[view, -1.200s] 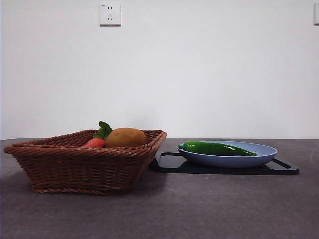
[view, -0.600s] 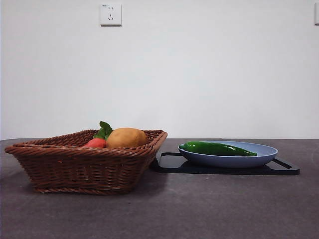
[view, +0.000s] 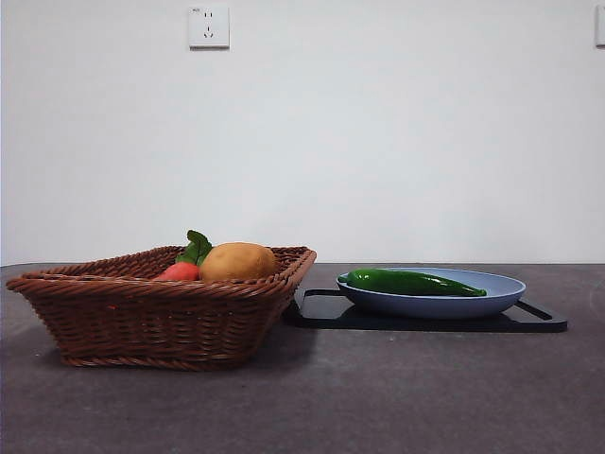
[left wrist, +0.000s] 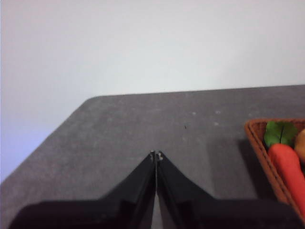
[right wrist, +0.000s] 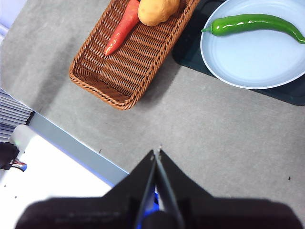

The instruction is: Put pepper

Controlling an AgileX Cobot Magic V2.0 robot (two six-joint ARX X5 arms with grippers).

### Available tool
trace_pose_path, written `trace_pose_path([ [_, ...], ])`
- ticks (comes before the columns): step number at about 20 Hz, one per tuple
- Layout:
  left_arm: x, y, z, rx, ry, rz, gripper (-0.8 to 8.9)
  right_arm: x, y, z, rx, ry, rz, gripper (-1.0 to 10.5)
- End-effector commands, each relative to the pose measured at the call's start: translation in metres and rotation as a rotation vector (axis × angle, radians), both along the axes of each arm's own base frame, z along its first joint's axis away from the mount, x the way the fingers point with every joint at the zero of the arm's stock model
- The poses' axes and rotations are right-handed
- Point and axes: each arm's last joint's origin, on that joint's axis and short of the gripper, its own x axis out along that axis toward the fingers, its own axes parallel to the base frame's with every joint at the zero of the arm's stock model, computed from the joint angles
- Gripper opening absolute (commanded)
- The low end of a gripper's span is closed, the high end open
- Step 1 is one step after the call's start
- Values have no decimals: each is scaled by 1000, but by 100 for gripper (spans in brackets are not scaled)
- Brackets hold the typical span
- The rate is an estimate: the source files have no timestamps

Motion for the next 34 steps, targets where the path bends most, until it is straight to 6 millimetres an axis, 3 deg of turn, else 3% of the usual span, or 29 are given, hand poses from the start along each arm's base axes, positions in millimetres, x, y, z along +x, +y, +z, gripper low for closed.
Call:
trace_pose_path([
  [1,-1,0,-5,-17,-14,1,8,1,1,4,5,-15,-1,4],
  [8,-4,0,-24,-48,43,4,8,1,0,4,5,-15,-2,4],
  [24,-4,0,-24,-51,45,5,8,1,0,4,0,-22,4,4],
  [27,-4,0,-24,-51,45,5,8,-12,-10,12,-29,-166,26,4],
  [30,-4,0,-24,-51,45,5,8,-23,-22,16,45,-429,-72,4],
  [34,-4,0,-24,-51,45,5,8,-35,-34,-18,63,-676,-183,4],
])
